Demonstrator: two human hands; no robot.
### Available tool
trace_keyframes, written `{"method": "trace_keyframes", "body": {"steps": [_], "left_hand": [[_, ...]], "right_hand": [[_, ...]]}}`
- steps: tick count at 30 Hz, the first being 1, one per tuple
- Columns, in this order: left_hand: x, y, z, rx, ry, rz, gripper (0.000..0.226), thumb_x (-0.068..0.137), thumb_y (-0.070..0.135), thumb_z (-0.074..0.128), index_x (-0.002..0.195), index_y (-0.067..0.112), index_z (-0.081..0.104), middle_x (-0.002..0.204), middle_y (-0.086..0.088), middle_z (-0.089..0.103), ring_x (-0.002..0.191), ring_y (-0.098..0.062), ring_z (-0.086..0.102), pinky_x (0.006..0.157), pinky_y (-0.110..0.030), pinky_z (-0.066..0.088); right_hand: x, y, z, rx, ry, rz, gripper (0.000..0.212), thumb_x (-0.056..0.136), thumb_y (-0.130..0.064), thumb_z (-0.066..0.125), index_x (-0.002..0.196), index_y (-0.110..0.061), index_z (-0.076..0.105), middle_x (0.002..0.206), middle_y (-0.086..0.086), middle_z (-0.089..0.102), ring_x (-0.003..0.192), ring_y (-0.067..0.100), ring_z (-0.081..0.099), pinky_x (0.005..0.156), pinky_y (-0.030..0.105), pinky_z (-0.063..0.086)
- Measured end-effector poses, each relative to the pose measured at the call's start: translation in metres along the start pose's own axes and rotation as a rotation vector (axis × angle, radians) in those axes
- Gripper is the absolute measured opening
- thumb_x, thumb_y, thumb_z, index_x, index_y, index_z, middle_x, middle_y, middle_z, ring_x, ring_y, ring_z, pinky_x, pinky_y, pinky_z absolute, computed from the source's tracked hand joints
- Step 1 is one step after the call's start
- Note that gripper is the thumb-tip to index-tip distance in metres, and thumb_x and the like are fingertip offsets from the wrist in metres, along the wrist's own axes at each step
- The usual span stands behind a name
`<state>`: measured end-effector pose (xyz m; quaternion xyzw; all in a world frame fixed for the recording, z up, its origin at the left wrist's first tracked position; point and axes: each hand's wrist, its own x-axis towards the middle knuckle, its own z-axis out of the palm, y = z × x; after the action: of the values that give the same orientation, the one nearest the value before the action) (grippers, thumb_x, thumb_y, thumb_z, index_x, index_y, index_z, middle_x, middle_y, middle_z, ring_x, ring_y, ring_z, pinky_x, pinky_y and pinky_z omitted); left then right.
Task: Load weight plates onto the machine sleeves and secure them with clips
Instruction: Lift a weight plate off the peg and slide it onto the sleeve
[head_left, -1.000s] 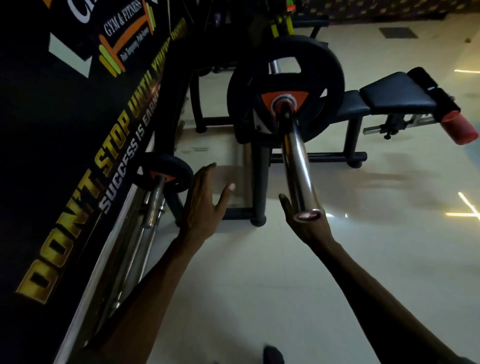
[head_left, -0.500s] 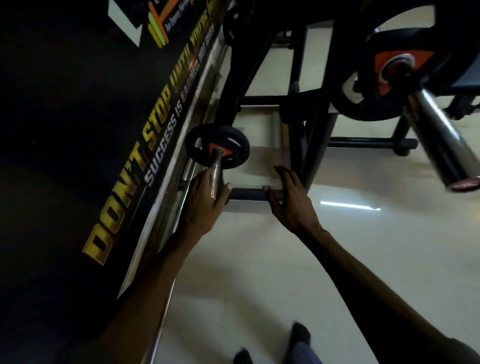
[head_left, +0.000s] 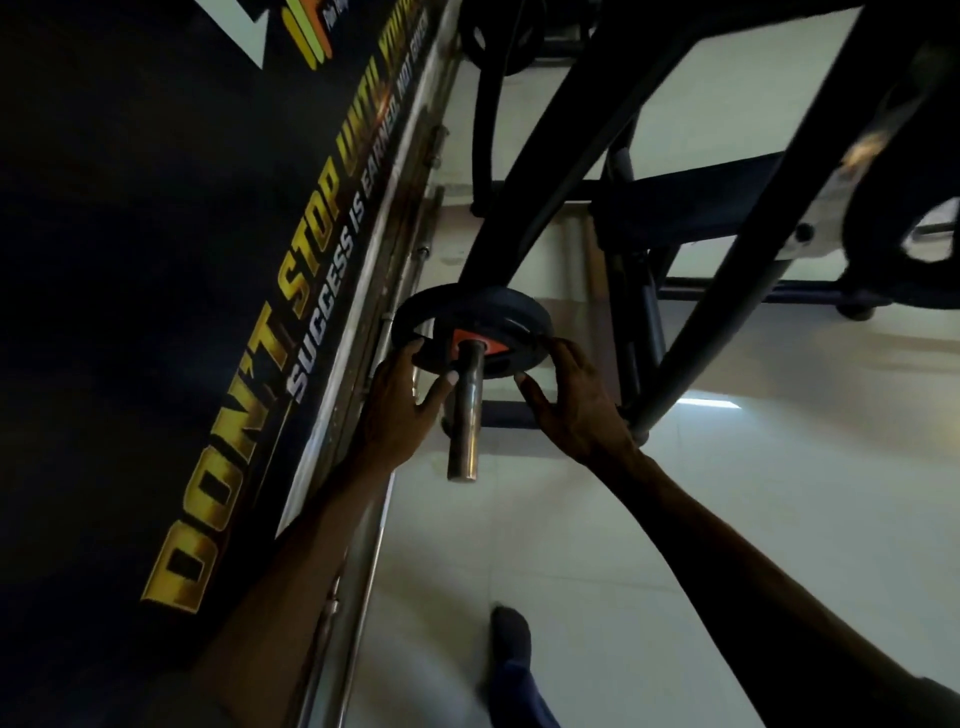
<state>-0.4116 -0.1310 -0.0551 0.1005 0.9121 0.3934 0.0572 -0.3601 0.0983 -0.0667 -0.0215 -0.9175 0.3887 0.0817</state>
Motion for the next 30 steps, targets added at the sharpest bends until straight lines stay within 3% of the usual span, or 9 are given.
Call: {"method": "trace_keyframes", "body": {"steps": [4,10,12,15,21,24,28,30], "left_hand": [[0.07,-0.033,-0.006,0.02,-0.046,0.006,0.074,0.098,0.043,0.07,0.159,0.014,0.039,0.159,-0.011,0.047,0.147,-0.025,0.046,0.112,-0.031,0.041],[0.163,-0.077,-0.006,0.057,-0.142,0.032,0.078,0.093,0.045,0.076,0.156,0.012,0.043,0.155,-0.014,0.05,0.146,-0.031,0.047,0.118,-0.04,0.042],[0.182,-0.089,-0.002,0.066,-0.218,-0.004,0.084,0.09,0.06,0.071,0.155,0.012,0.045,0.153,-0.014,0.053,0.143,-0.032,0.051,0.117,-0.047,0.044],[0.193,-0.108,0.007,0.051,-0.271,-0.013,0.084,0.089,0.068,0.06,0.152,0.014,0.047,0.149,-0.013,0.057,0.138,-0.032,0.056,0.112,-0.05,0.049],[0.19,-0.123,0.015,-0.051,-0.178,-0.025,0.092,0.076,0.081,0.055,0.142,0.017,0.055,0.143,-0.008,0.061,0.131,-0.025,0.059,0.105,-0.045,0.053],[0.192,-0.126,0.015,-0.051,-0.163,0.002,0.087,0.076,0.082,0.055,0.131,0.015,0.06,0.13,-0.008,0.065,0.121,-0.025,0.063,0.098,-0.045,0.055],[0.191,-0.125,0.013,-0.021,-0.189,0.038,0.088,0.076,0.081,0.057,0.128,0.01,0.059,0.125,-0.011,0.065,0.116,-0.027,0.063,0.094,-0.045,0.057],[0.183,-0.127,0.014,-0.013,-0.183,0.065,0.088,0.076,0.079,0.057,0.125,0.007,0.06,0.121,-0.013,0.065,0.113,-0.027,0.063,0.089,-0.037,0.055]], "right_hand": [[0.062,0.014,0.019,-0.02,-0.02,-0.018,0.06,0.098,-0.023,0.068,0.149,-0.005,0.044,0.149,0.015,0.049,0.133,0.03,0.053,0.108,0.04,0.05],[0.143,0.041,0.048,-0.083,-0.066,0.012,0.074,0.096,-0.034,0.071,0.156,-0.01,0.037,0.156,0.014,0.044,0.139,0.031,0.048,0.108,0.036,0.045],[0.159,0.055,0.059,-0.079,-0.119,0.048,0.068,0.097,-0.037,0.069,0.155,-0.016,0.041,0.153,0.01,0.048,0.135,0.03,0.053,0.104,0.038,0.049],[0.164,0.072,0.073,-0.053,-0.082,0.03,0.053,0.098,-0.036,0.069,0.144,-0.015,0.053,0.133,0.007,0.059,0.12,0.028,0.061,0.093,0.032,0.05],[0.163,0.085,0.082,-0.092,0.006,-0.073,0.043,0.094,-0.028,0.073,0.13,-0.011,0.057,0.121,0.005,0.061,0.108,0.02,0.059,0.087,0.032,0.052],[0.164,0.083,0.082,-0.123,0.013,-0.03,0.039,0.094,-0.03,0.074,0.126,-0.015,0.057,0.118,-0.005,0.055,0.103,0.009,0.051,0.081,0.024,0.045],[0.155,0.076,0.082,-0.145,0.007,-0.003,0.04,0.092,-0.027,0.075,0.125,-0.01,0.059,0.118,0.001,0.057,0.099,0.006,0.048,0.077,0.007,0.036],[0.145,0.071,0.08,-0.149,-0.005,0.002,0.041,0.092,-0.026,0.075,0.125,-0.008,0.059,0.119,0.006,0.059,0.098,0.01,0.05,0.08,0.018,0.043]]}}
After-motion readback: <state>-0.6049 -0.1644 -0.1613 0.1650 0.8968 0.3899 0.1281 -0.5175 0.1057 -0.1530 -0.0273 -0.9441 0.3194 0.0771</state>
